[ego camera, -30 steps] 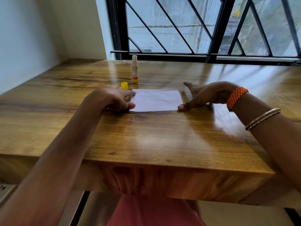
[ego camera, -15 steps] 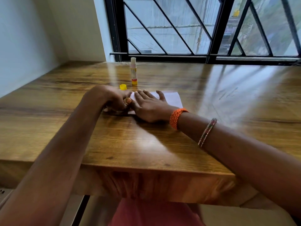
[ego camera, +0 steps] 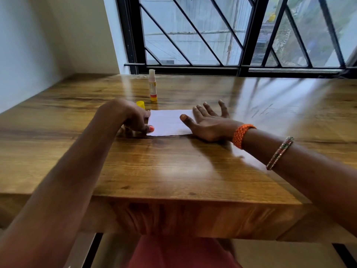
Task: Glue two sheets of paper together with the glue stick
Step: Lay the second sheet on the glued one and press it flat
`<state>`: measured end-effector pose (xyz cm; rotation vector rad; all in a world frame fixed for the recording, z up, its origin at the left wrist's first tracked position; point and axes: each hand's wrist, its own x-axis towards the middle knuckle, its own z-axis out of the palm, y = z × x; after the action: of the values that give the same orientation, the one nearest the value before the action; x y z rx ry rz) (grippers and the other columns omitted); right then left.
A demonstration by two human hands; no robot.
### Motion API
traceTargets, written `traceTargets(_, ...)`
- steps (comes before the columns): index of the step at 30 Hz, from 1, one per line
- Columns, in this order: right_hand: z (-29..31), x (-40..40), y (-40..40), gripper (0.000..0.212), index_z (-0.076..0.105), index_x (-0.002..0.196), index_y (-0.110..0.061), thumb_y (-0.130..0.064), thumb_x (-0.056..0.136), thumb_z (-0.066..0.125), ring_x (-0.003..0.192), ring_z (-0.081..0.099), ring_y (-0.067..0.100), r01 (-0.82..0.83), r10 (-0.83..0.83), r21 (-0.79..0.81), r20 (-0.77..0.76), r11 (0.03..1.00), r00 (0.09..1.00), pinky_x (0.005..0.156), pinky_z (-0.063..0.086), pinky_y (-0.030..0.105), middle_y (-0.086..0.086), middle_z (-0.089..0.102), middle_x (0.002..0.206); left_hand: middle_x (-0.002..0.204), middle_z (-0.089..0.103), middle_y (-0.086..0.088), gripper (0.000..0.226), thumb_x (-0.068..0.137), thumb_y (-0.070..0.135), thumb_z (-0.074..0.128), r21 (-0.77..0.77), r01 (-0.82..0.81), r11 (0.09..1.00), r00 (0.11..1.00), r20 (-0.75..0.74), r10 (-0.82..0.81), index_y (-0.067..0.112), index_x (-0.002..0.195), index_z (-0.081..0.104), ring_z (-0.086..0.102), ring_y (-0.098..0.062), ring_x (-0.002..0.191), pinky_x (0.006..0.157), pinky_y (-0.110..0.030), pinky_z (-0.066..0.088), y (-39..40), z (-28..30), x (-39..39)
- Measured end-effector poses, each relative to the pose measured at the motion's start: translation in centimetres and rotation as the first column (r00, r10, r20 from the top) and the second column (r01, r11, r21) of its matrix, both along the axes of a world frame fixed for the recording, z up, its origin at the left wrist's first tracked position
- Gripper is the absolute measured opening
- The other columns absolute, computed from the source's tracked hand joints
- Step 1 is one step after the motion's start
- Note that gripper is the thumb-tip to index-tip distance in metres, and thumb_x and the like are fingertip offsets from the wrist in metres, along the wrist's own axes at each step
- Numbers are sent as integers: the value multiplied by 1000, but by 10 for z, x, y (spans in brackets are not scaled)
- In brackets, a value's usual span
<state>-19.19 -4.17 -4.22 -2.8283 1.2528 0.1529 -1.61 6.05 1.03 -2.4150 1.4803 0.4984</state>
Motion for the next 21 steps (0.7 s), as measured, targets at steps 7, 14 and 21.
traceTargets(7, -2, 1, 2, 85, -3, 151, -14, -71, 87, -1, 145, -18, 16, 10, -11, -37, -19, 999, 1000, 108, -29, 50, 1, -7, 161, 133, 45, -24, 67, 97, 18, 40, -321, -290, 902, 875, -471, 113, 19, 148, -4, 51, -22, 75, 56, -29, 40, 12, -14, 7)
traceTargets(14, -4, 2, 4, 76, -3, 151, -16, -63, 93, 7, 146, -18, 20, 11, -11, -39, 24, 999, 1000, 109, -26, 53, 1, -7, 161, 125, 57, -20, 47, 90, 6, 40, -803, -2, 596, 985, -104, -136, 12, 136, 41, 54, -34, 112, 89, -34, 40, 17, -5, -49)
traceTargets(21, -7, 1, 3, 64, -4, 152, -19, -51, 97, 10, 146, -19, 20, -10, 11, -33, 41, 999, 999, 110, -24, 54, 1, -8, 161, 159, 8, 4, 52, 99, 37, 14, -487, 141, 862, 971, -102, -217, 23, 149, 8, 5, -13, 146, 117, -37, 0, -34, -55, -62)
